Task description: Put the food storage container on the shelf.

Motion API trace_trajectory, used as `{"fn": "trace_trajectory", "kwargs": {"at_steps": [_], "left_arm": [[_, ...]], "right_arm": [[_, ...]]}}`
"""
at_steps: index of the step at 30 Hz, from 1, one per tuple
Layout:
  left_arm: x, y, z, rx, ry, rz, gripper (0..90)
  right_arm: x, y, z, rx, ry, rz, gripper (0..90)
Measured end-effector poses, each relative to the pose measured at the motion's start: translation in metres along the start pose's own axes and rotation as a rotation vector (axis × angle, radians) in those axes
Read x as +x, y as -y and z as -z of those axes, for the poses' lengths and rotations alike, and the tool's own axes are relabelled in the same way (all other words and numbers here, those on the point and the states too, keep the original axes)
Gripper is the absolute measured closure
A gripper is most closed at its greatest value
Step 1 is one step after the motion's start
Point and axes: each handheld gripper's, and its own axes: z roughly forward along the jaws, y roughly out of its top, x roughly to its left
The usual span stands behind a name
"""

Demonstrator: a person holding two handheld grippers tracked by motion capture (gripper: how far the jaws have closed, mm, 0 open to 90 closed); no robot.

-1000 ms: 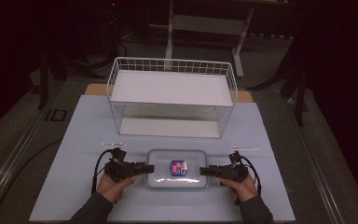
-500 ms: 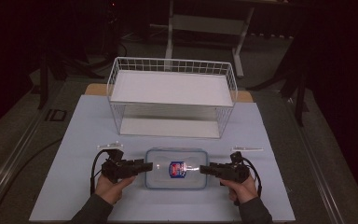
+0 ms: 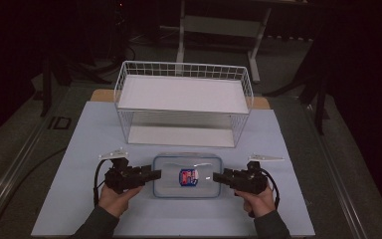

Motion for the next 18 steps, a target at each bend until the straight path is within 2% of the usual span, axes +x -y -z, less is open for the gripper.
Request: {"fn": "trace_trajectory", "kwargs": {"at_steps": [18], "left_arm": [[-0.009,-0.012,0.009,-0.028,-0.012,-0.071,53.7]], "right_arm": [[0.016,-0.014,0.008,-0.055,0.018,0.083,49.3]]}}
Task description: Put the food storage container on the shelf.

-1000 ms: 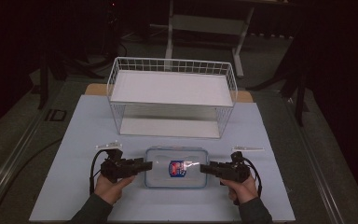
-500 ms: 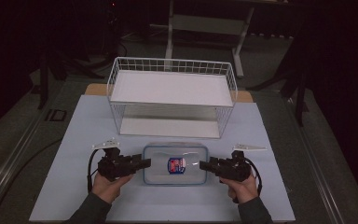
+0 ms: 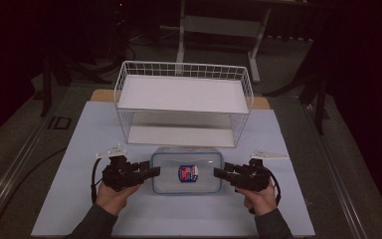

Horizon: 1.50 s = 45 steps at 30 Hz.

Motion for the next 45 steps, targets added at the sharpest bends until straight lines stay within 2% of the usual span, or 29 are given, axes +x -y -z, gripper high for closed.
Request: {"fn": "trace_trajectory", "kwargs": {"at_steps": [17,33,45], "left_arm": [[-0.009,-0.019,0.012,-0.053,0.005,-0.029,53.7],[-0.023,-0.058,0.028,-0.099,-0.001,-0.101,53.7],[-0.031,-0.091,0.036,-0.121,-0.017,-0.158,53.4]], "right_arm": [[0.014,-0.022,0.009,-0.060,-0.008,0.050,50.3],[0.032,-0.060,0.021,-0.115,-0.005,0.129,50.3],[0.039,-0.084,0.025,-0.156,-0.002,0.170,50.2]]}}
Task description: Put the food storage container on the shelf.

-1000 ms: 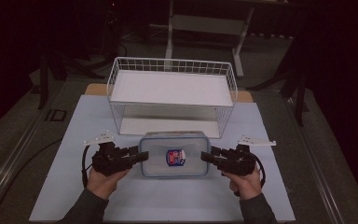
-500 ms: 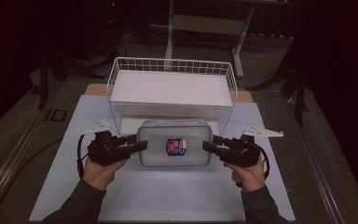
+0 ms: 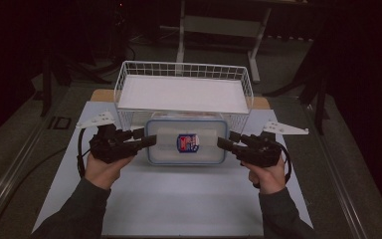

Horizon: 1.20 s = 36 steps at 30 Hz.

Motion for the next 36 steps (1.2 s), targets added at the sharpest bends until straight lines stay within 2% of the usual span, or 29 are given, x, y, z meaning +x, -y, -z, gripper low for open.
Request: {"fn": "trace_trajectory", "kwargs": {"at_steps": [3,6,8,14,18,21,22,24,26,27,28,32,33,36], "left_arm": [[0.001,-0.010,0.001,-0.008,-0.008,-0.014,53.0],[0.002,-0.015,0.002,-0.013,-0.011,-0.021,53.0],[0.003,-0.023,0.005,-0.024,-0.014,-0.031,53.0],[0.008,-0.035,0.007,-0.055,-0.023,-0.035,53.1],[0.012,-0.042,0.007,-0.089,-0.049,-0.029,57.4],[0.025,-0.042,-0.003,-0.080,-0.060,0.014,57.1],[0.031,-0.041,-0.007,-0.082,-0.053,0.041,56.9],[0.039,-0.043,-0.014,-0.096,-0.049,0.072,57.0],[0.041,-0.047,-0.019,-0.083,-0.082,0.058,57.2],[0.041,-0.049,-0.023,-0.055,-0.110,0.046,57.6],[0.042,-0.049,-0.026,-0.038,-0.117,0.049,57.8],[0.055,-0.046,-0.033,-0.028,-0.098,0.105,57.8],[0.056,-0.045,-0.033,-0.040,-0.092,0.115,57.8],[0.056,-0.046,-0.033,-0.050,-0.093,0.119,57.9]], "right_arm": [[0.001,-0.012,-0.002,-0.013,0.008,0.023,50.0],[0.001,-0.014,-0.003,-0.014,0.007,0.027,50.0],[0.001,-0.021,-0.006,-0.027,0.004,0.037,50.0],[0.001,-0.033,-0.012,-0.038,0.001,0.051,50.0],[0.000,-0.040,-0.016,-0.027,0.014,0.073,50.0],[-0.003,-0.042,-0.023,-0.035,0.044,0.052,49.8],[-0.005,-0.043,-0.026,-0.037,0.058,0.050,49.8],[-0.012,-0.046,-0.029,-0.082,0.065,0.014,50.6],[-0.018,-0.051,-0.032,-0.115,0.071,0.000,51.1],[-0.020,-0.053,-0.033,-0.122,0.074,-0.001,51.5],[-0.022,-0.055,-0.034,-0.120,0.082,0.000,51.6],[-0.027,-0.061,-0.040,-0.112,0.104,0.001,52.0],[-0.028,-0.062,-0.041,-0.110,0.109,-0.002,52.0],[-0.029,-0.063,-0.042,-0.119,0.106,-0.009,52.0]]}}
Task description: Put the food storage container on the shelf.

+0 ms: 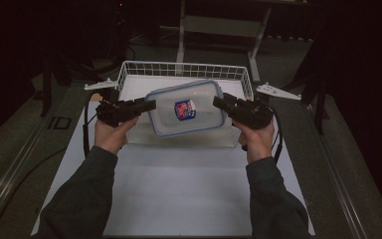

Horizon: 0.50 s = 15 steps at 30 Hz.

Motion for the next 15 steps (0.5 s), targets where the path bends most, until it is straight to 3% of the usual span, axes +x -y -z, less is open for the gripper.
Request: {"fn": "trace_trajectory", "kwargs": {"at_steps": [15], "left_arm": [[0.002,-0.018,0.003,-0.045,-0.022,0.005,58.3]], "right_arm": [[-0.003,-0.006,-0.009,-0.027,-0.015,-0.020,51.6]]}}
